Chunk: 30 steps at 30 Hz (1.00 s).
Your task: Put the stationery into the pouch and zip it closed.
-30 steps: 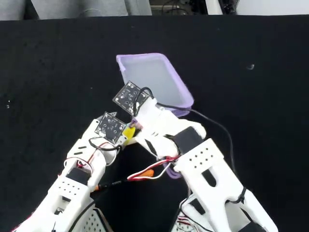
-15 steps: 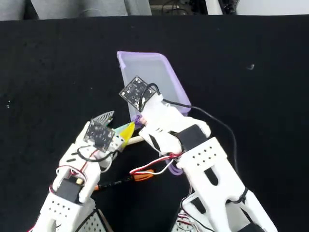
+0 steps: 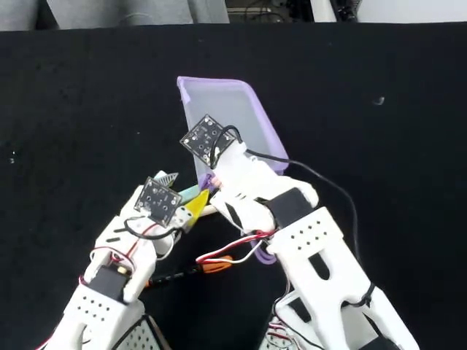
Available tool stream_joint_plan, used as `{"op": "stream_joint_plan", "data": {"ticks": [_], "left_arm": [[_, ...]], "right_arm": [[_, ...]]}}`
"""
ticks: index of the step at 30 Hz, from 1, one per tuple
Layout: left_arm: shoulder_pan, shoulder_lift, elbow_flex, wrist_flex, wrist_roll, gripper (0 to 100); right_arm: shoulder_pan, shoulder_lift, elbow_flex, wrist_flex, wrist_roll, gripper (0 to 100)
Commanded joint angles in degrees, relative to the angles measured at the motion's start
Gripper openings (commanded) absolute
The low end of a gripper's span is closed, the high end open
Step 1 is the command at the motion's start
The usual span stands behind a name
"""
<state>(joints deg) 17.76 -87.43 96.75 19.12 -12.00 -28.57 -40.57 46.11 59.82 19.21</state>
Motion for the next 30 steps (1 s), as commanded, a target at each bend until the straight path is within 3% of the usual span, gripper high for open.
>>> {"op": "stream_joint_plan", "data": {"ticks": [1, 6, 17, 23, 30], "left_arm": [[0.4, 7.56, 0.48, -8.88, 1.58, 23], [-3.21, 16.79, -2.42, -16.79, 7.56, 23], [-3.65, 39.03, -9.19, -27.78, 8.0, 23], [-3.38, 41.67, -9.36, -34.99, 10.9, 23], [2.07, 41.76, -9.71, -36.22, 6.07, 8]], "right_arm": [[0.79, 0.22, -1.8, -1.05, -0.44, 1.1], [0.79, 0.22, -1.8, -0.97, -0.44, 1.1], [0.79, 0.22, -1.71, -0.97, -0.44, 1.1], [0.79, -0.13, -0.57, -1.23, -0.26, 1.1], [1.05, -0.22, -0.57, -1.05, -0.18, 1.1]]}}
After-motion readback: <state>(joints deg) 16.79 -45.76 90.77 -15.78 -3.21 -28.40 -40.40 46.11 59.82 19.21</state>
